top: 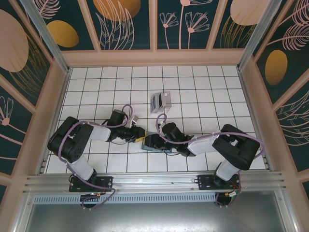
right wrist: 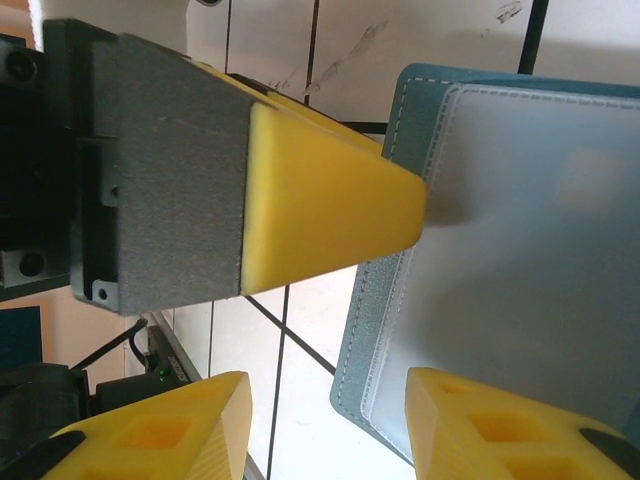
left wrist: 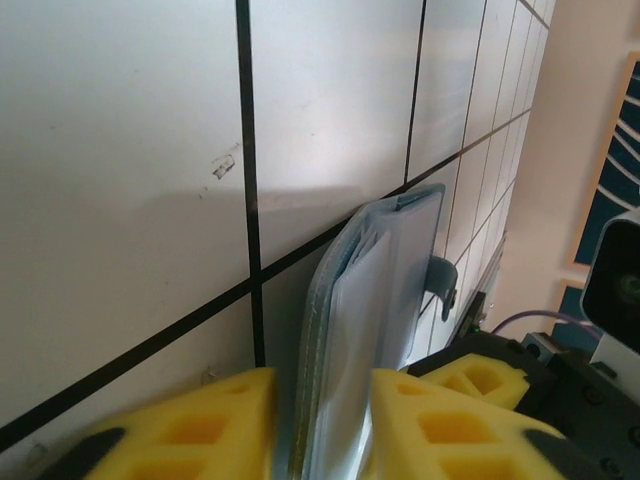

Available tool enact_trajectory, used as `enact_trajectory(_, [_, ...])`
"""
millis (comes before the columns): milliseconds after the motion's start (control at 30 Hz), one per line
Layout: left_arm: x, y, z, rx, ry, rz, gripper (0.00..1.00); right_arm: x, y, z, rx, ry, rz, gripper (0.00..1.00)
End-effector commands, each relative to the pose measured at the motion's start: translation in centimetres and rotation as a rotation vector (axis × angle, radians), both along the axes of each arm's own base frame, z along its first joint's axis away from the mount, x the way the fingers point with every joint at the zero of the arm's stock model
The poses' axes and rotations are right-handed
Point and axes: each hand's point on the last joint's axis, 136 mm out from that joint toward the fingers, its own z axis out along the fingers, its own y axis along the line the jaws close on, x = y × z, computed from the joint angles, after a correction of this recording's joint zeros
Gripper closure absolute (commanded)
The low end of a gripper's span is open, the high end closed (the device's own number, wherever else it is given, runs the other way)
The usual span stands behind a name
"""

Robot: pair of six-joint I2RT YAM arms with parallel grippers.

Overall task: Put the credit cards into the card holder
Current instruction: Flip over the card slot in the card holder, then pick up the credit card from the storage box.

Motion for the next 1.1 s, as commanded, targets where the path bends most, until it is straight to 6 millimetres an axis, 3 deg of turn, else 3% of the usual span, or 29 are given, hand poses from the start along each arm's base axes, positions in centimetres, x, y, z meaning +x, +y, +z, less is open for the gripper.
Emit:
enact_trajectory(0, [0.0, -0.4, 0.5, -0.029, -0.017, -0.019, 0.80, -0.2, 0.2, 0.3, 0.024, -0.014, 0.005, 0.55])
enact_trajectory(100, [0.0, -0.3, 0.3, -0.017, -0.013, -0.016, 0.88, 0.3, -0.1, 1.5, 0.024, -0.050, -0.014, 0.55])
enact_trajectory(200, [0.0, -0.2, 0.2, -0.013, -0.013, -0.013, 0.92, 2.1, -1.2, 3.5, -0.043, -0.130, -0.077, 0.52])
enact_trajectory(333, [0.0, -0.2, 0.3, -0.009, -0.016, -0.010, 0.93, 4.9, -4.5, 6.4, -0.147, -0.242, -0.165, 0.50])
enact_trajectory(500, [0.0, -0.1, 0.4, -0.007, -0.019, -0.008, 0.93, 10.6, -10.8, 8.7, -0.352, -0.291, -0.282, 0.43])
enact_trajectory(600, [0.1, -0.1, 0.5, -0.005, -0.018, -0.007, 0.92, 13.7, -12.5, 9.8, -0.427, -0.297, -0.306, 0.40])
enact_trajectory(733, [0.2, -0.1, 0.7, 0.001, -0.026, -0.006, 0.92, 16.6, -10.7, 10.7, -0.375, -0.276, -0.253, 0.40])
enact_trajectory(867, [0.2, 0.0, 0.7, 0.011, -0.028, -0.004, 0.92, 19.3, -10.0, 9.3, -0.442, -0.255, -0.246, 0.47])
enact_trajectory(1067, [-0.1, 0.2, 0.8, 0.023, -0.024, -0.013, 0.92, 21.5, -9.1, 7.4, -0.485, -0.266, -0.233, 0.36])
